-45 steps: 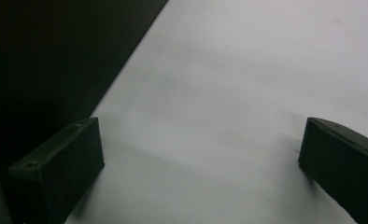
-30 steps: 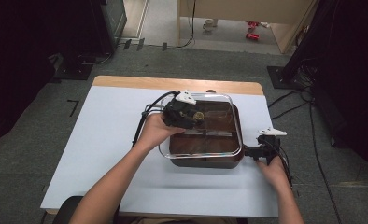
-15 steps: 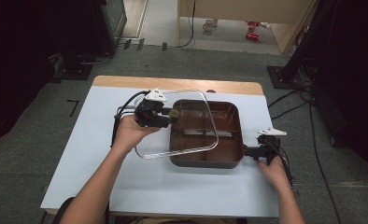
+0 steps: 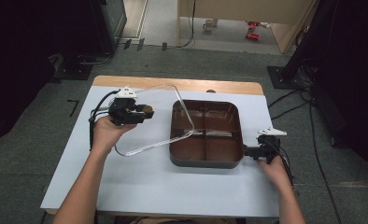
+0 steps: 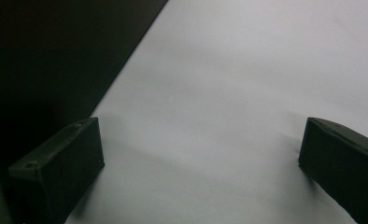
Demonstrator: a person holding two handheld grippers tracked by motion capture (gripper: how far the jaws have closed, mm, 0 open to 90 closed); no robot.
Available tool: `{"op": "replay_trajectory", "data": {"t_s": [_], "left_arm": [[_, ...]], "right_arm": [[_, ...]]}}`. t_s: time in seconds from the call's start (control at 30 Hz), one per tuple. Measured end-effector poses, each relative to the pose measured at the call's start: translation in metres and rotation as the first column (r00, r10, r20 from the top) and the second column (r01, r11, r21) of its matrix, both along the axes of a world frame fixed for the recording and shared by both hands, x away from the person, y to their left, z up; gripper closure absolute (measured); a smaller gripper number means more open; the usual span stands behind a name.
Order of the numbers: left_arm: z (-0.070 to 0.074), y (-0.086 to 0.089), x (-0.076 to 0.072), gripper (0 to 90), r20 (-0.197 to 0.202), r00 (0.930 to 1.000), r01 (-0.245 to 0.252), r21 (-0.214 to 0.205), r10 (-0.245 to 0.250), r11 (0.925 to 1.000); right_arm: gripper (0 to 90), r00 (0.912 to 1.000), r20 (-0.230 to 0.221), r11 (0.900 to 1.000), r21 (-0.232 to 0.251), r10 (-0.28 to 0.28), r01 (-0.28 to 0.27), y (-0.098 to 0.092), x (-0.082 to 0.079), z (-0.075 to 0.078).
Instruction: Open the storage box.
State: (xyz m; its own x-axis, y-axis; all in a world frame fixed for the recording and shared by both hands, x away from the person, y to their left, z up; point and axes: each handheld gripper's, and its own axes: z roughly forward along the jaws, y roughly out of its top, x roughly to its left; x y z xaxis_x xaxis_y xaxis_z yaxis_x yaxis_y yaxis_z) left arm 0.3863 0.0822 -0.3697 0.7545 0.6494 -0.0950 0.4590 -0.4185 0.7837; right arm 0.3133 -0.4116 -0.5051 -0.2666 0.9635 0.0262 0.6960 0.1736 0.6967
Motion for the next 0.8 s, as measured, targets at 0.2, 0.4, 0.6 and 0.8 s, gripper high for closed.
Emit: {"op": "replay_trajectory", "data": {"t_s": [0.2, 0.4, 0.6, 0.8], "left_arm": [[-0.006, 0.029, 0.003, 58.9, 0.006, 0.997, -0.077, -0.002, 0.077, 0.997], [-0.019, 0.055, 0.009, 58.9, -0.001, 0.9872, -0.16, 0.009, 0.16, 0.9871], [-0.039, 0.071, 0.02, 58.9, -0.03, 0.9745, -0.222, 0.026, 0.222, 0.9748], [-0.058, 0.072, 0.033, 58.9, -0.041, 0.9692, -0.24, 0.069, 0.243, 0.9684]], "right_arm": [[0.0, 1.0, 0.0, 1.0, 0.0, -0.001, 0.001, 0.0, 0.0, 0.0], [0.0, 1.0, 0.0, 1.0, 0.0, -0.001, 0.001, 0.0, 0.0, 0.0], [0.0, 1.0, 0.001, 1.0, 0.0, -0.001, 0.001, 0.0, 0.0, 0.0], [0.0, 1.0, 0.001, 1.0, 0.0, -0.001, 0.001, 0.0, 0.0, 0.0]]}}
